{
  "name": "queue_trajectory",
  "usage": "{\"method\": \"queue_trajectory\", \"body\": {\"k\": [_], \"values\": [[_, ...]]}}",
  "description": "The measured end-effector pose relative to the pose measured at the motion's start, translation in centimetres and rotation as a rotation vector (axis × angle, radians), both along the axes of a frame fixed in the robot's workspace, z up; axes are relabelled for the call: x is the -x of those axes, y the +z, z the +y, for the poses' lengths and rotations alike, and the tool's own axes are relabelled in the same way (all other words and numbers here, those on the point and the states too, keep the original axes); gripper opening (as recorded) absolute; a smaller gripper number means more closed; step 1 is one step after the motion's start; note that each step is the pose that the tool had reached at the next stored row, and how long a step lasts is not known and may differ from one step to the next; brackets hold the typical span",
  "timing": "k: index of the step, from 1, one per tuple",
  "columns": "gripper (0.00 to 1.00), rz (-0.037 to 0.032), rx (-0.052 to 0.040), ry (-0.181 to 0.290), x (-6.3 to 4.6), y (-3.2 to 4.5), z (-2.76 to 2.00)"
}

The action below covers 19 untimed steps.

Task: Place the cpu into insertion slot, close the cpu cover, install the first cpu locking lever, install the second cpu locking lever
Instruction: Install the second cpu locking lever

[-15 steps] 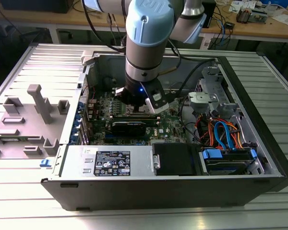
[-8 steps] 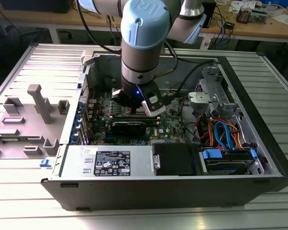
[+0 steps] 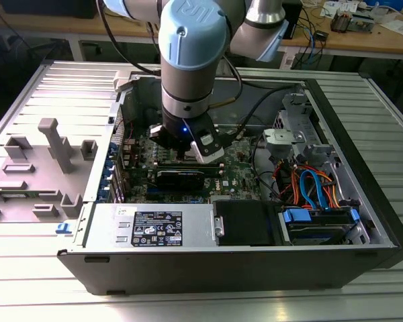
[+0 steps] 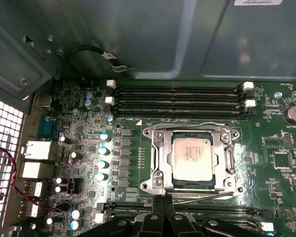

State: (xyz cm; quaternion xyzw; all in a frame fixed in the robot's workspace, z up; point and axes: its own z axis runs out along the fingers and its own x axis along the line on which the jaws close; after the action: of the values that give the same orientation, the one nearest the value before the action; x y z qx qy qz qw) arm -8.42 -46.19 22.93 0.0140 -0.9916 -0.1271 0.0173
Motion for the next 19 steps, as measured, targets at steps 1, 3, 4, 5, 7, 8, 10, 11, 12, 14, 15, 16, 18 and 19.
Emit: {"method": "queue_trajectory", "body": {"k": [1, 3, 4, 5, 7, 8, 10, 11, 12, 14, 15, 16, 18, 19], "values": [[0.11, 0.0, -0.0006, 0.0, 0.01, -0.03, 0.0], [0.11, 0.0001, -0.0018, 0.001, 0.1, -0.15, 0.0], [0.11, 0.0001, -0.0034, 0.002, 0.2, -0.17, 0.0], [0.11, 0.0001, -0.0053, 0.002, 0.28, -0.17, 0.0], [0.11, 0.0001, -0.008, 0.003, 0.37, -0.18, 0.0], [0.11, 0.0001, -0.0088, 0.003, 0.41, -0.17, 0.0], [0.11, 0.0001, -0.0094, 0.004, 0.43, -0.18, 0.02], [0.11, 0.0001, -0.0094, 0.004, 0.44, -0.18, 0.02], [0.11, 0.0001, -0.0095, 0.004, 0.44, -0.18, 0.03], [0.11, 0.0001, -0.0097, 0.005, 0.46, -0.18, 0.06], [0.11, 0.0001, -0.0099, 0.005, 0.46, -0.18, 0.1], [0.11, 0.0001, -0.01, 0.005, 0.47, -0.18, 0.16], [0.11, 0.0001, -0.01, 0.005, 0.47, -0.18, 0.23], [0.11, 0.0001, -0.0101, 0.005, 0.47, -0.19, 0.24]]}}
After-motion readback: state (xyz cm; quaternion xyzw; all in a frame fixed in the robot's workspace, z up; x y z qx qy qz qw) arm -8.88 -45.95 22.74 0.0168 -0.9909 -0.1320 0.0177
